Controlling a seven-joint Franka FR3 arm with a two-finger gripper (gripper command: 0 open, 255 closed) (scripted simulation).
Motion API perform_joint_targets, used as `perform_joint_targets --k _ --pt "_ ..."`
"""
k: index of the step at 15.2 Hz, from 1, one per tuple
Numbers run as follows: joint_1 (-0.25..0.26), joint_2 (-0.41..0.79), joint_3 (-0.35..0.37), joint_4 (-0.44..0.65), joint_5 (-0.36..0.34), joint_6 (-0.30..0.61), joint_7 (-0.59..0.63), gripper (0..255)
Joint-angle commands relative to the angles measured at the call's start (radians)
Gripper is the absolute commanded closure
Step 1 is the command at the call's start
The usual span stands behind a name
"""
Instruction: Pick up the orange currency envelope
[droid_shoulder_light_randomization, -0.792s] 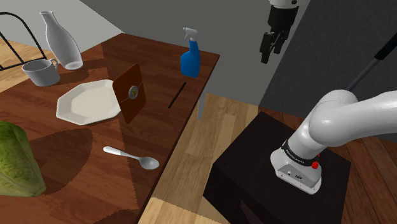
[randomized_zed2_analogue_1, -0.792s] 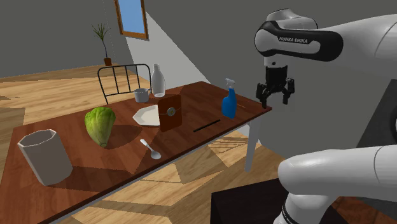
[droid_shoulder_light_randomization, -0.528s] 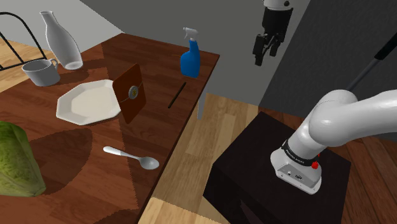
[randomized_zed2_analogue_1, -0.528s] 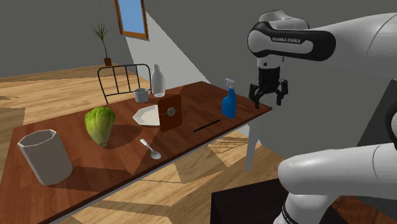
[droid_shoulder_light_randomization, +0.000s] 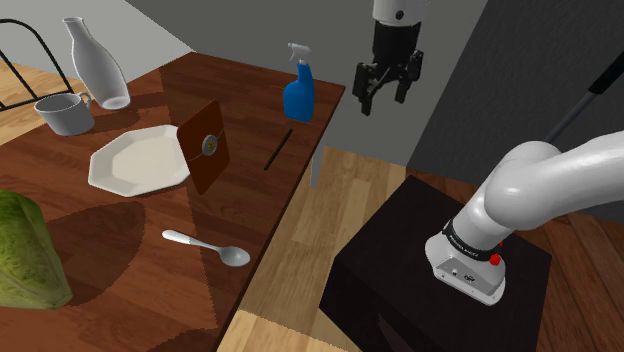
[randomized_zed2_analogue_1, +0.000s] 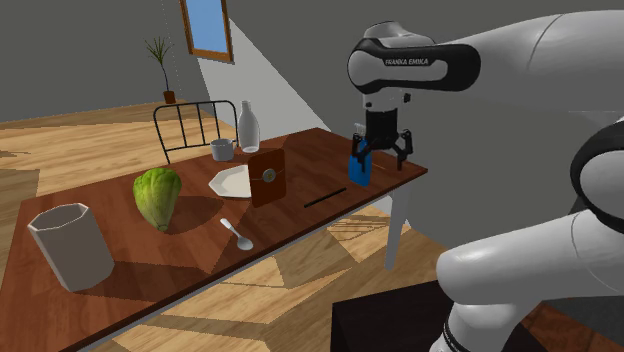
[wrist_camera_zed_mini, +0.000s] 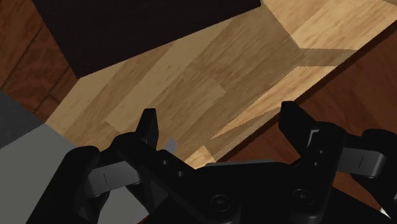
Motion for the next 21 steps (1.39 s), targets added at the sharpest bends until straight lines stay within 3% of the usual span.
perform_joint_targets --k 1,6,11,16,21 --pt "-0.011 0.054 0.049 0.044 0.027 0.017 0.097 0" --pt "-0.045 0.203 0.167 0.160 0.055 0.070 0.328 0" --pt "-0.081 0.388 0.279 0.313 0.025 0.115 0.570 0" --pt "-0.088 0.614 0.370 0.504 -0.076 0.135 0.828 0" --pt "-0.023 0.868 0.401 0.749 -0.227 0.106 1.077 0"
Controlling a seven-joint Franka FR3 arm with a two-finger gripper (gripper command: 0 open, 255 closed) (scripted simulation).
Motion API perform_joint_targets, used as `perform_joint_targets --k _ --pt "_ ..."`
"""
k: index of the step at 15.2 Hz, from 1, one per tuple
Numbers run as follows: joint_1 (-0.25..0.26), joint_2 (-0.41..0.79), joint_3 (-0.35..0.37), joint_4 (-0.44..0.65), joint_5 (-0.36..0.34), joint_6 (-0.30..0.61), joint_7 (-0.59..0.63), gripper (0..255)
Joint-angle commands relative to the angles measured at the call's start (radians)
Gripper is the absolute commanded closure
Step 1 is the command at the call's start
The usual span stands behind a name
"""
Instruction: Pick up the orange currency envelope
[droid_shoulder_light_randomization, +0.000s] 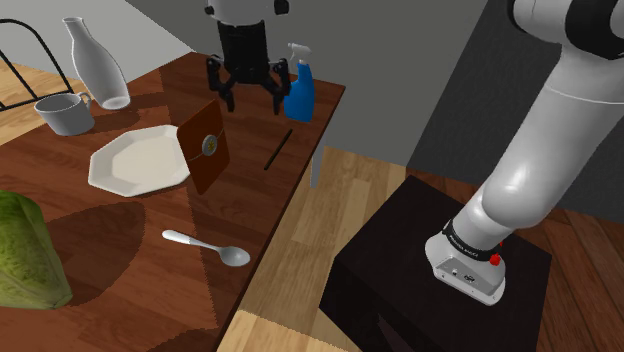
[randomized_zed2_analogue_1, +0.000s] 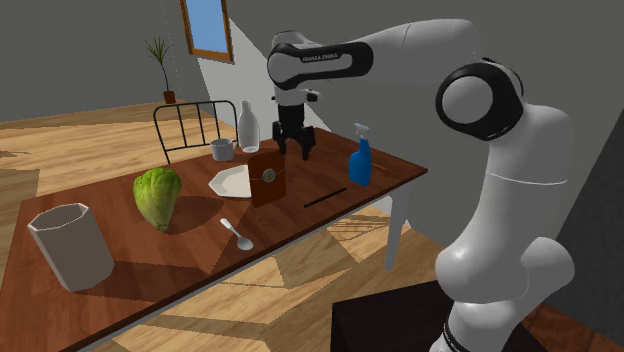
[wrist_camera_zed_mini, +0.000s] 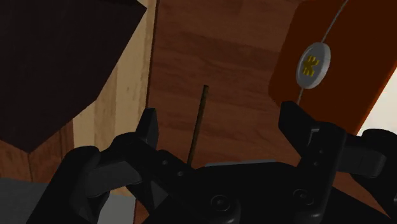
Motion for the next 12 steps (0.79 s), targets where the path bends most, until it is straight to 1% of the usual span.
perform_joint_targets --k 1,4,7,8,12 --pt "0.042 0.105 0.000 0.110 -0.063 -0.021 0.100 0" --pt "0.126 0.259 -0.026 0.307 -0.147 -0.075 0.213 0" --pt "0.232 0.429 -0.068 0.565 -0.223 -0.160 0.295 0" --pt "0.236 0.431 -0.072 0.570 -0.223 -0.162 0.295 0" --pt "0.210 0.412 -0.069 0.480 -0.214 -0.094 0.299 0"
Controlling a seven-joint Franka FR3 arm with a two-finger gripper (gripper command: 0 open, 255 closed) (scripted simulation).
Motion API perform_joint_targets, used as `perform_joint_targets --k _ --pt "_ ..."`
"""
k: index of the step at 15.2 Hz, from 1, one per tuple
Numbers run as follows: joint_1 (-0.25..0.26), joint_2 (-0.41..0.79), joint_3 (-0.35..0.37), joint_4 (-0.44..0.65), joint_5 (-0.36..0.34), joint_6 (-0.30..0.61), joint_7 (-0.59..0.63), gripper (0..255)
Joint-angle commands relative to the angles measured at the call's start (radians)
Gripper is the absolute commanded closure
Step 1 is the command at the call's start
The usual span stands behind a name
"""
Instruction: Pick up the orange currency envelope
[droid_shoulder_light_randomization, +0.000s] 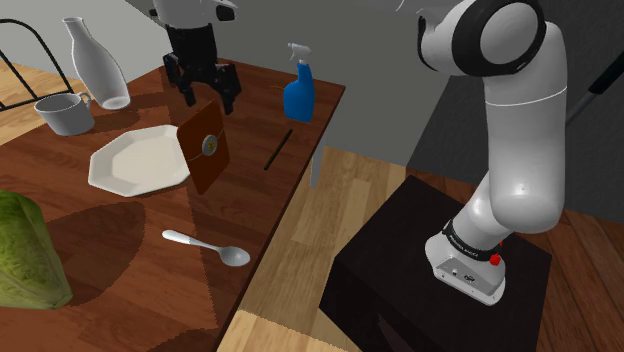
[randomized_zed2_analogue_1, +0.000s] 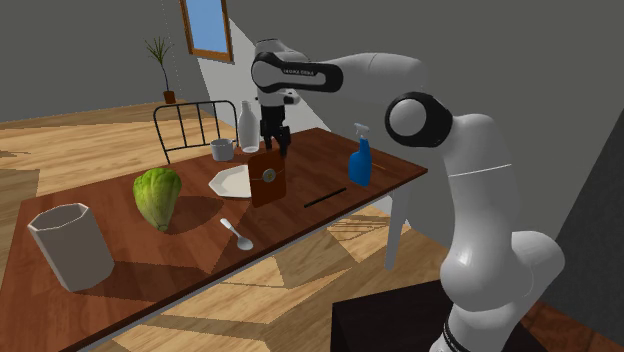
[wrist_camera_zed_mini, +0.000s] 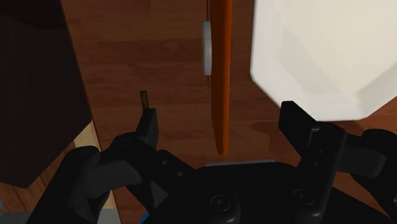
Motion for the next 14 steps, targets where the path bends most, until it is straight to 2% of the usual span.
perform_joint_targets --k 1,3,5,6,14 --pt "-0.011 -0.007 0.001 -0.042 0.003 0.034 0.003 0" --pt "-0.023 -0.014 0.002 -0.090 0.006 0.074 0.005 0" --pt "-0.023 -0.015 0.002 -0.090 0.006 0.074 0.005 0" --pt "-0.021 -0.014 0.002 -0.088 0.006 0.071 0.006 255" --pt "-0.022 -0.015 0.002 -0.089 0.006 0.072 0.006 255"
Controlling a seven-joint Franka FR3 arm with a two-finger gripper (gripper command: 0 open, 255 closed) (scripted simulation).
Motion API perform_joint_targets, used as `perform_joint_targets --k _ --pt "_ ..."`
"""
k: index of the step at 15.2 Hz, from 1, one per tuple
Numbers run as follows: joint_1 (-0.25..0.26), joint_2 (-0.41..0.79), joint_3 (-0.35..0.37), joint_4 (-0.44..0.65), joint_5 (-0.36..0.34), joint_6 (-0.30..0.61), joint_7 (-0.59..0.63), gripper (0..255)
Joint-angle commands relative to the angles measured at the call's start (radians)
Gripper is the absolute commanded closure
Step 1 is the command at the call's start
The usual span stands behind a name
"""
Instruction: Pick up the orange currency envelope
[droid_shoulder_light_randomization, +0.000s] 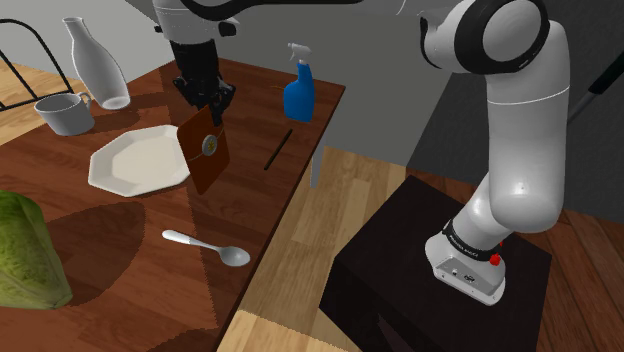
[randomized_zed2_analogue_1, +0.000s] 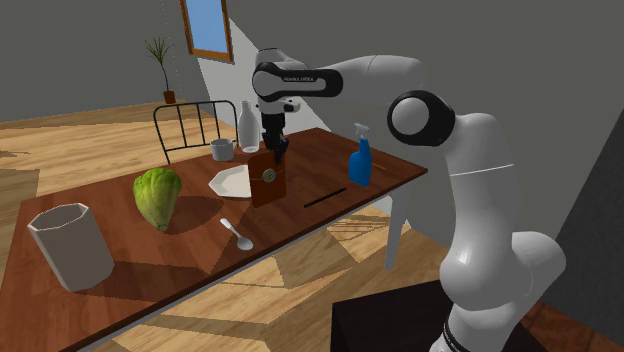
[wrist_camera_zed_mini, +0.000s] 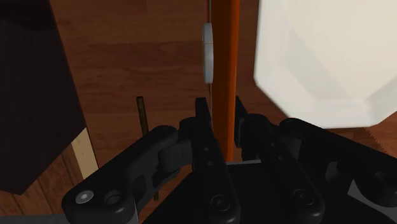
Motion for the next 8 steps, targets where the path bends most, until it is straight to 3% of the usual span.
perform_joint_targets --k 1,8 --pt "0.000 0.001 0.000 -0.002 0.000 0.002 0.000 255" --pt "0.038 0.028 -0.004 0.142 -0.012 -0.111 -0.006 255"
